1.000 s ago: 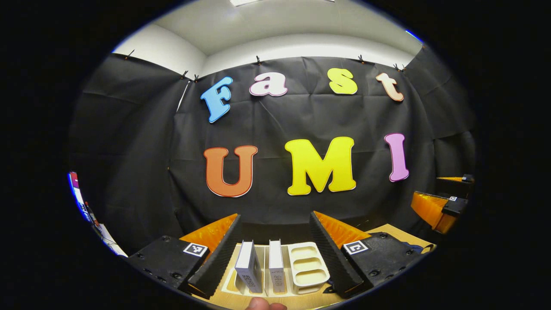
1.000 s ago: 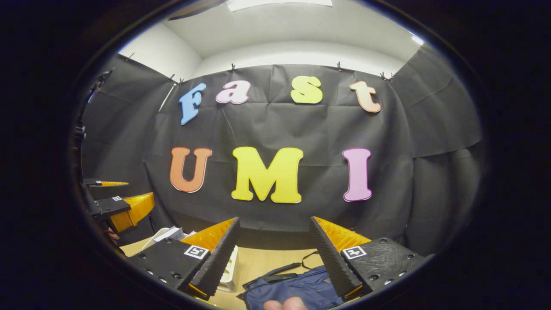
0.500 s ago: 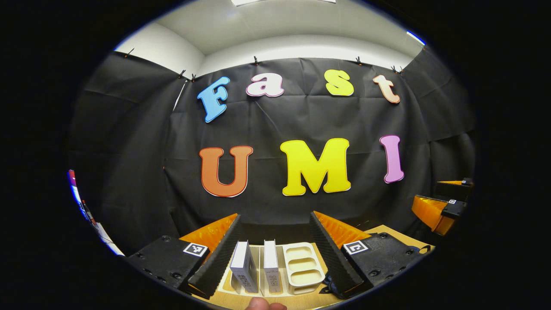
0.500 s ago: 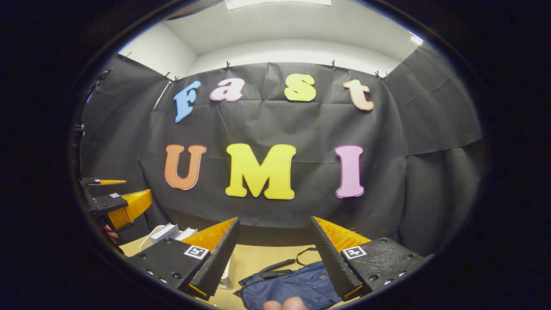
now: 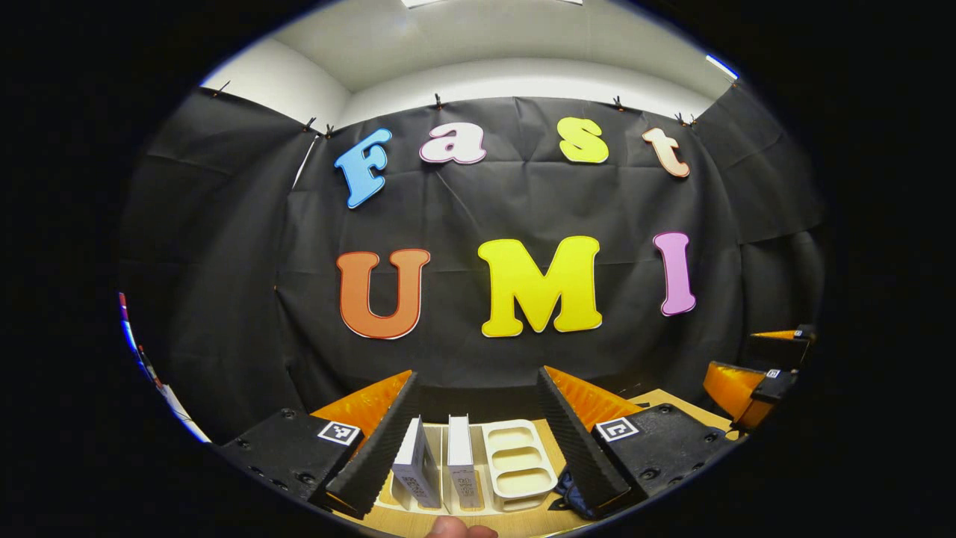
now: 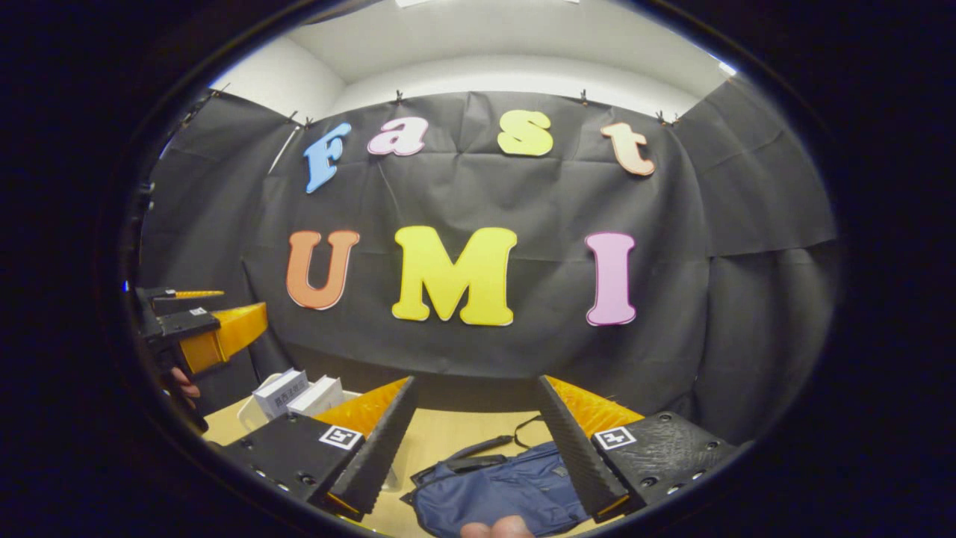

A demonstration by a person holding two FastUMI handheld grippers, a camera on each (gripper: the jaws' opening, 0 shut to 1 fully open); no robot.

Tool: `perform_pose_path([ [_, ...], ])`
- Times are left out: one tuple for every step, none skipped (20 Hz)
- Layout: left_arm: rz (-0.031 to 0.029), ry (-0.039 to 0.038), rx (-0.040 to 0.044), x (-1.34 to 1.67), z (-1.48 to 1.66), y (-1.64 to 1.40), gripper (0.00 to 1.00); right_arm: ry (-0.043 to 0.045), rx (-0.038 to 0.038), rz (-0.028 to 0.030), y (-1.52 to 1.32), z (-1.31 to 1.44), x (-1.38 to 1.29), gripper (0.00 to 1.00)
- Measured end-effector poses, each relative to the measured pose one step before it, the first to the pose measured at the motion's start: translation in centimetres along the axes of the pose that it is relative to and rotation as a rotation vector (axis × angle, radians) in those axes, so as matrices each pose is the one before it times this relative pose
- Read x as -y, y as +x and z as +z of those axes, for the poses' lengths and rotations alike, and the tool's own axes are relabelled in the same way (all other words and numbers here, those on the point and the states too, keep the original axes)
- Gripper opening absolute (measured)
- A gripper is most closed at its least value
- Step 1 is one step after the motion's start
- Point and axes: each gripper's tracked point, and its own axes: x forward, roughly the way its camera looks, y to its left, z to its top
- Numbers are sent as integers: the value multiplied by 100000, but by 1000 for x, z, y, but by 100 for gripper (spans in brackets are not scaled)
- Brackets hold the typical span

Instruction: Open the schoolbag, grab two books from the bookshelf and put them into the schoolbag.

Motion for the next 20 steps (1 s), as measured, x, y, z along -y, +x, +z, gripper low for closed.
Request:
perform_pose_path([
  [-14,-275,-359,-17,-194,150,98,-489,-2442,196,231,-989,-54,97],
  [-195,-275,-913,98,-370,223,98,-219,-2608,594,252,-1321,-280,97],
  [-469,-182,-270,103,-210,194,98,-308,-2607,837,123,-1200,-281,98],
  [-262,169,74,-3,-38,157,98,-596,-2934,69,327,-1555,-105,98],
  [164,369,-327,-135,-232,152,98,-629,-2705,366,191,-1413,-226,98],
  [-6,97,-664,-1,-400,135,98,-368,-2981,226,301,-1692,-233,97],
  [-61,-290,-456,-20,-152,89,98,-251,-2954,692,249,-1485,-383,96],
  [38,-312,-379,-91,-179,63,98,-254,-2498,1069,272,-1596,-454,96],
  [281,-109,-176,-244,-189,32,98,-457,-2250,1082,282,-1450,-414,97],
  [291,262,-293,-260,-120,50,98,-464,-1701,1383,430,-1596,-497,97],
  [782,619,-597,-306,-295,103,98,-68,-2633,757,468,-1607,-447,97],
  [485,303,-711,-188,-343,126,98,752,-2690,1042,530,-1562,-553,97],
  [177,19,-477,-86,-183,81,98,1213,-2619,277,515,-1577,-393,96],
  [356,147,-455,-377,-220,-27,98,800,-2824,-214,691,-1508,-325,96],
  [219,248,-271,-306,-158,18,98,381,-2545,24,540,-1422,-352,98],
  [178,698,-714,-73,-322,58,98,-277,-2892,-59,682,-1393,-398,96],
  [53,706,-727,-168,-209,-19,98,-296,-2586,84,636,-1233,-369,98],
  [-31,394,-486,-194,-352,0,98,-62,-2003,211,605,-976,-344,96],
  [155,225,-480,-286,-211,4,99,231,-1792,435,587,-1039,-417,96],
  [555,319,-347,-205,-240,9,98,60,-2407,223,742,-990,-438,96],
])
